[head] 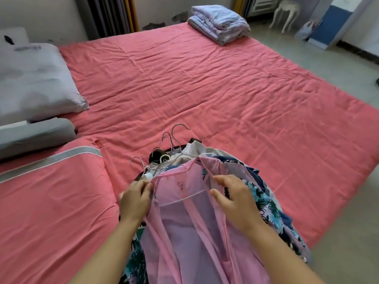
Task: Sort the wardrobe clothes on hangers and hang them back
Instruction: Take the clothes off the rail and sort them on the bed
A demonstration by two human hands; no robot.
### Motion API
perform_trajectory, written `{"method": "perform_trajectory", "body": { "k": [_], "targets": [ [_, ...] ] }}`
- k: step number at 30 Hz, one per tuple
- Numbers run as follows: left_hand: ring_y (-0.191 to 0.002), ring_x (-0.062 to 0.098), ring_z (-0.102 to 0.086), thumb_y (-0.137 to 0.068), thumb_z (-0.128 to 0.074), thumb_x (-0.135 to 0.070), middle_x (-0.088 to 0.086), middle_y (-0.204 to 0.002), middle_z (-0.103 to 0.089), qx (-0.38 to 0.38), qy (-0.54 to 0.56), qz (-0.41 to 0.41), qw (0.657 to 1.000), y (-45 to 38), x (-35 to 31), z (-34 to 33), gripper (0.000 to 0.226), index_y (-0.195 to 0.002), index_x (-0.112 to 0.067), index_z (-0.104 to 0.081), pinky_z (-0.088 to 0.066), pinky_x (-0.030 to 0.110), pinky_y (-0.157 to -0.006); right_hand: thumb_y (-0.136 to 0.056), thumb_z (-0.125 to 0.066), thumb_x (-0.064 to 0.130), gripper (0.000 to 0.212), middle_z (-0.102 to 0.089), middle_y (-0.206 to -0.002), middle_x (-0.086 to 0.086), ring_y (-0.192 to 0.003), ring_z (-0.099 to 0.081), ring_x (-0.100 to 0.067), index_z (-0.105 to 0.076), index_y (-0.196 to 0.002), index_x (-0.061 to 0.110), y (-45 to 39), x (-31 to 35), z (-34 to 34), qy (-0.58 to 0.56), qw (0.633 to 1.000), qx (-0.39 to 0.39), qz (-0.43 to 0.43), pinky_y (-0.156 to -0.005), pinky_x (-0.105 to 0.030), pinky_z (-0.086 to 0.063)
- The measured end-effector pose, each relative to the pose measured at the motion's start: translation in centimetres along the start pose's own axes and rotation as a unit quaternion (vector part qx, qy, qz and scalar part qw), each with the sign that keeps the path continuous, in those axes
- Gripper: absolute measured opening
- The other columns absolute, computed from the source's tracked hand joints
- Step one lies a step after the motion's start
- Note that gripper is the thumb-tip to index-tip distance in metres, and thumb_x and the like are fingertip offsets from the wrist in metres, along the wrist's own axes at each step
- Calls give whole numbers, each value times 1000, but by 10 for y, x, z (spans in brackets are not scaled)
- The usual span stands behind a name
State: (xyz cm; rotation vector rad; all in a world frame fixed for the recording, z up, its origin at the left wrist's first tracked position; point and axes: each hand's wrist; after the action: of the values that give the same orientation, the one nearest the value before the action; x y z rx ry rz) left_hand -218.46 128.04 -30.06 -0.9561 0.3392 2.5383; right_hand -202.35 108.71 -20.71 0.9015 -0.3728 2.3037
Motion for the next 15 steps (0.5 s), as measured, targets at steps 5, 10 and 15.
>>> {"method": "perform_trajectory", "body": {
  "k": [5, 10, 15],
  "targets": [
    [-111, 31, -50, -87, -64, -32, 9, -116, -59, -21, -69, 45, 996, -15, 6, -9, 28, -111, -19, -68, -33, 42, -95, -81, -64, 28, 31, -64, -103, 2, -100, -58, -16, -67, -108, 14, 1, -2, -6, -13, 999, 4, -29, -91, -31, -46],
    [-107, 31, -54, -87, -65, -23, 13, -112, -59, 12, 0, -17, 1000, -6, -11, -9, 25, -109, -12, -67, -41, 40, -93, -78, -63, 31, 35, -65, -103, 3, -99, -58, -16, -68, -107, 13, 15, 3, 6, -12, 999, -20, -43, -91, -31, -45],
    [-91, 21, -61, -87, -65, -18, 6, -105, -64, 67, 41, -132, 988, 25, -60, -1, 25, -111, -9, -66, -47, 34, -82, -84, -70, 19, 27, -64, -108, 7, -104, -55, -8, -66, -110, 15, 45, 9, 32, -30, 996, -67, -49, -94, -24, -42]
  ]
}}
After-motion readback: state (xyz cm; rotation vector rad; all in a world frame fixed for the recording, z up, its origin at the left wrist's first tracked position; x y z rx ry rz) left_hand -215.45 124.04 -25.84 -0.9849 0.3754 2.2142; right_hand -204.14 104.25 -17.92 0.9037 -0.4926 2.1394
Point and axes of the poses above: each hand's wrist, its own y-axis away from the middle knuckle, its own z-axis out of the back of the hand, x = y × z
